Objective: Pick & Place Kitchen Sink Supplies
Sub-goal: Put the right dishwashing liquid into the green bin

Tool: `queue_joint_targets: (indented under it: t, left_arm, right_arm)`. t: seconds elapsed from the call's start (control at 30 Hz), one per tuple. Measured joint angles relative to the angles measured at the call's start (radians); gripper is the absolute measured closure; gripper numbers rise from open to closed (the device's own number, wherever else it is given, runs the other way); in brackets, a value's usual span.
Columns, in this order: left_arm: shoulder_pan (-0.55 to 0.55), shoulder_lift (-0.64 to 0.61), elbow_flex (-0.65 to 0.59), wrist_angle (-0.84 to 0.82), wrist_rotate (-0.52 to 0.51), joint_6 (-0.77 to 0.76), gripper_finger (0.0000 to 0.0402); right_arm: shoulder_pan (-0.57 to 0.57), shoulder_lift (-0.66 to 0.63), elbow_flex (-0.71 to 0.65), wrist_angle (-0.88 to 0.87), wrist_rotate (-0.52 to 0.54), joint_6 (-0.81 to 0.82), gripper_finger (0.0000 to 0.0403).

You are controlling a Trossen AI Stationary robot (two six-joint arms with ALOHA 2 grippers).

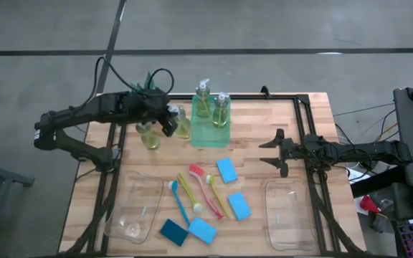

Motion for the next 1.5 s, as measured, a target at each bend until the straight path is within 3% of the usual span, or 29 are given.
queue_joint_targets:
  t: [0.37,0.63,0.83,1.27,1.37,1.5]
  left_arm:
    - [0.010,0.175,0.101,0.135,0.031,0.085,0.0323]
    - [0.012,0.295,0.137,0.245,0.031,0.124,0.0397]
    - [0.019,0.321,0.137,0.257,0.042,0.132,0.0401]
    - [0.036,0.284,0.128,0.228,0.042,0.155,0.0393]
    - [0.046,0.283,0.101,0.236,0.050,0.127,0.0374]
    - [0.063,0.283,0.036,0.239,0.069,0.067,0.0319]
  right_arm:
    - [0.000,0.000,0.000,0.000,0.000,-0.001,0.0140]
    - [0.000,0.001,0.000,0.000,0.000,0.001,0.0131]
    - [0.000,0.001,0.000,0.000,0.000,-0.001,0.0129]
    - [0.000,0.001,0.000,0.000,0.000,0.000,0.0148]
    - [0.000,0.001,0.000,0.000,0.000,-0.001,0.0149]
    - [0.000,0.000,0.000,0.000,0.000,-0.001,0.0144]
